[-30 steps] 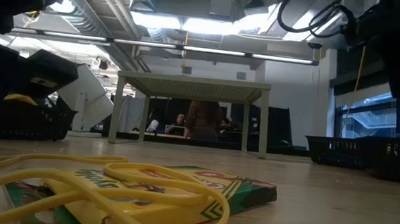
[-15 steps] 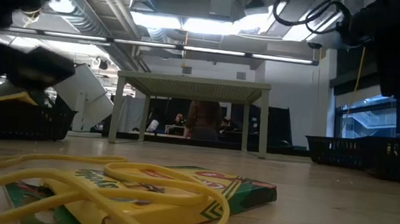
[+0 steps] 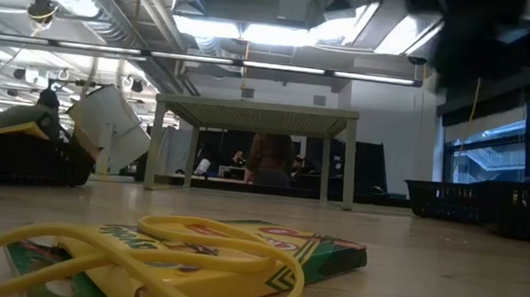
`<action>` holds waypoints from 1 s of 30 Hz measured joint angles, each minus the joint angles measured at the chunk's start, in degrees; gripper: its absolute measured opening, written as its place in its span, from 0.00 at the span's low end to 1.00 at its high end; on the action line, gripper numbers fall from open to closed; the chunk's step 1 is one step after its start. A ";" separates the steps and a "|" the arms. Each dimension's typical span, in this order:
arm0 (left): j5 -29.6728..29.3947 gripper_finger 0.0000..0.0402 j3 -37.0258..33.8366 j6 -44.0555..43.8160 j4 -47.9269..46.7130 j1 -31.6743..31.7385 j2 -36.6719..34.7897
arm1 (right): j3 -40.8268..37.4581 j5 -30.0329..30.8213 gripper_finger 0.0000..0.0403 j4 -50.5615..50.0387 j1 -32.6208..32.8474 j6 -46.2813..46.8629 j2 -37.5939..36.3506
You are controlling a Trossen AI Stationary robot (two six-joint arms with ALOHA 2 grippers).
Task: Pick & Place Office Desk Supplies
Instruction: Put the yellow rubber band into the bottom right black bin
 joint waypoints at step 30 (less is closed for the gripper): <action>-3.30 0.00 0.09 38.68 33.15 8.75 -5.51 | 0.02 -2.65 0.51 62.43 -1.20 -56.18 11.89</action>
